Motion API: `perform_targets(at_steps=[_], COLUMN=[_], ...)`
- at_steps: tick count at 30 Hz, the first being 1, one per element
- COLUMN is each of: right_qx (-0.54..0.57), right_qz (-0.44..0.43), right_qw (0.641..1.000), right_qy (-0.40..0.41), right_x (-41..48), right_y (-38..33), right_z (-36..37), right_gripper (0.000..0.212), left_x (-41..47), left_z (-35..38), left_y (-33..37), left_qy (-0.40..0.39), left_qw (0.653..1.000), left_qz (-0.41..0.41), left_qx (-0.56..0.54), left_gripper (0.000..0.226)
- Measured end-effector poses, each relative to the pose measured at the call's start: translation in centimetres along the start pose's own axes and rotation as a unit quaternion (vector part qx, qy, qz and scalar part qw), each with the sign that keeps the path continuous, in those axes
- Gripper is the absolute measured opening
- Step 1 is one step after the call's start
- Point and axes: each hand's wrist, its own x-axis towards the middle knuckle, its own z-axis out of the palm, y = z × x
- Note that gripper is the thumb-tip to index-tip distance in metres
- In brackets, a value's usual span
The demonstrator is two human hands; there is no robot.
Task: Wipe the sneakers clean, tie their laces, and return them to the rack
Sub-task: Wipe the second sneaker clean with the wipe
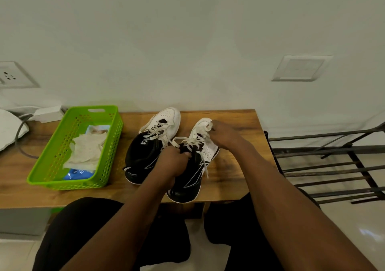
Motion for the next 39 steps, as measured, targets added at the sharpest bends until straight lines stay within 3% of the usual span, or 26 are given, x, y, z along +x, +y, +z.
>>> perform_targets(at_steps=[2, 4, 12, 14, 16, 18, 20, 24, 31, 39], right_qx=[-0.02, -0.027, 0.009, 0.006, 0.02, 0.014, -0.056, -0.145, -0.32, -0.307], right_qz=[-0.006, -0.01, 0.004, -0.014, -0.079, -0.15, -0.178, -0.131, -0.138, -0.056], right_qw=[1.0, 1.0, 0.999, 0.996, 0.976, 0.956, 0.963, 0.975, 0.931, 0.945], right_qy=[-0.001, 0.001, 0.031, 0.084, 0.202, 0.252, 0.194, 0.105, 0.114, 0.101], right_x=[0.0, -0.1, -1.2, -2.0, -3.4, -5.3, -7.2, -8.7, -7.4, -9.1], right_y=[-0.1, -0.3, -1.4, -2.4, -3.9, -5.3, -5.8, -5.8, -7.4, -7.1], right_z=[0.3, 0.6, 0.9, 0.7, 0.7, 1.5, 2.8, 3.2, 3.2, 3.0], right_gripper=[0.026, 0.027, 0.025, 0.022, 0.012, 0.011, 0.014, 0.021, 0.027, 0.027], left_x=[-0.2, 0.3, 0.7, 0.6, 0.3, 0.0, -0.2, -0.4, -0.3, -0.1], left_z=[-0.4, -0.7, -1.5, -1.0, -0.8, -0.8, -0.8, -0.8, -0.6, -0.4], left_y=[0.0, 0.0, 0.0, -0.4, -0.7, -0.9, -1.0, -1.3, -2.1, -2.0], left_qy=[-0.038, -0.059, -0.09, -0.106, -0.12, -0.136, -0.132, -0.113, -0.107, -0.091], left_qw=[0.985, 0.967, 0.962, 0.956, 0.947, 0.94, 0.934, 0.938, 0.959, 0.936], left_qz=[-0.064, -0.102, -0.126, -0.126, -0.124, -0.111, -0.087, -0.056, -0.014, -0.054], left_qx=[-0.156, -0.226, -0.225, -0.242, -0.269, -0.294, -0.319, -0.323, -0.261, -0.335], left_gripper=[0.022, 0.03, 0.037, 0.038, 0.039, 0.039, 0.037, 0.041, 0.032, 0.024])
